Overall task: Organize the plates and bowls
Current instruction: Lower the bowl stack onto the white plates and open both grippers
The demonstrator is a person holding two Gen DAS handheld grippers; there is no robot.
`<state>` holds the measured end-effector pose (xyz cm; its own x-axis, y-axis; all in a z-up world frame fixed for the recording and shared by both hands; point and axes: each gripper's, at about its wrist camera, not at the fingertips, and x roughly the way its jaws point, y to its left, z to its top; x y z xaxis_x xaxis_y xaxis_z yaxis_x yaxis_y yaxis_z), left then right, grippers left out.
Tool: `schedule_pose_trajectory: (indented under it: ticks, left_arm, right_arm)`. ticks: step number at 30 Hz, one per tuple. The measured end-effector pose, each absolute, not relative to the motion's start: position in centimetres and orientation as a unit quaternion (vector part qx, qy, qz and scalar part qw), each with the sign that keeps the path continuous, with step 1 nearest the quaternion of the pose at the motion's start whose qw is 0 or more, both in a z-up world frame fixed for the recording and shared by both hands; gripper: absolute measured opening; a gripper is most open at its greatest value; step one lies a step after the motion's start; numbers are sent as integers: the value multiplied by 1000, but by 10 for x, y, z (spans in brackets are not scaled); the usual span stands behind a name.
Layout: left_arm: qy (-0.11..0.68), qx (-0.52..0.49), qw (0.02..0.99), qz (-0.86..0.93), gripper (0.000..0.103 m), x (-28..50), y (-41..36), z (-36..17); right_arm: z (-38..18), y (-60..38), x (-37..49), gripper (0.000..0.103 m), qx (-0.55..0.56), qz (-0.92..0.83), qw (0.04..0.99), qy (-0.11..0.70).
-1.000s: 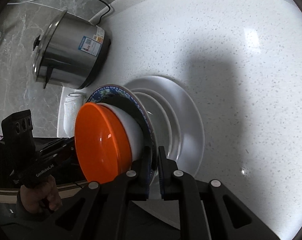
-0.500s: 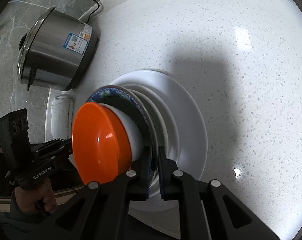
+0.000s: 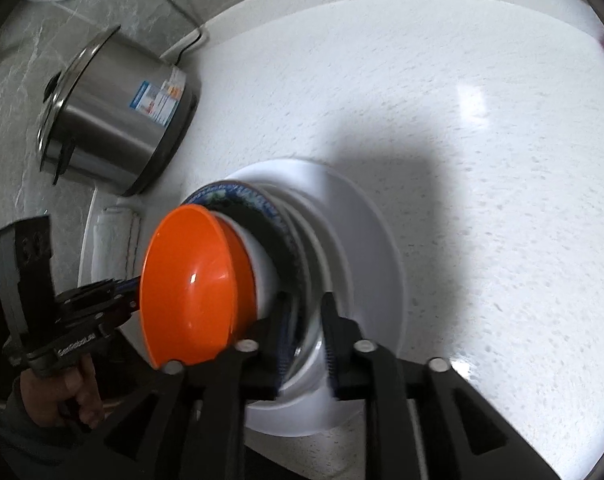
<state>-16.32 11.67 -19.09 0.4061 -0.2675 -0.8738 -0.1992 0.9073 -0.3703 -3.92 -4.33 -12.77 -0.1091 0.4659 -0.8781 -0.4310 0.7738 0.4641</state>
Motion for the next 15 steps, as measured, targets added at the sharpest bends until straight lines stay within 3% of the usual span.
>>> schedule_pose_trajectory:
  ticks: [1, 3, 4, 5, 8, 15]
  left_arm:
    - [538, -205, 817, -15, 26, -167, 118, -186]
    - [517, -188, 835, 3, 55, -176, 120, -169]
    - [495, -187, 849, 9, 84, -183, 123, -157]
    - [475, -187, 860, 12, 103, -189, 124, -148]
    - [415, -151, 896, 36, 103, -205, 117, -114]
    - [384, -103, 910, 116, 103, -221, 76, -72]
  right_arm:
    - [-123, -49, -40, 36, 18, 330, 677, 658]
    - [-114, -60, -42, 48, 31, 322, 689, 648]
    - [-107, -67, -44, 56, 35, 314, 700, 640]
    - [-100, -74, -46, 66, 36, 306, 712, 631]
    - [-79, -96, -54, 88, 58, 286, 743, 603]
    - [-34, -111, -74, 88, 36, 254, 809, 530]
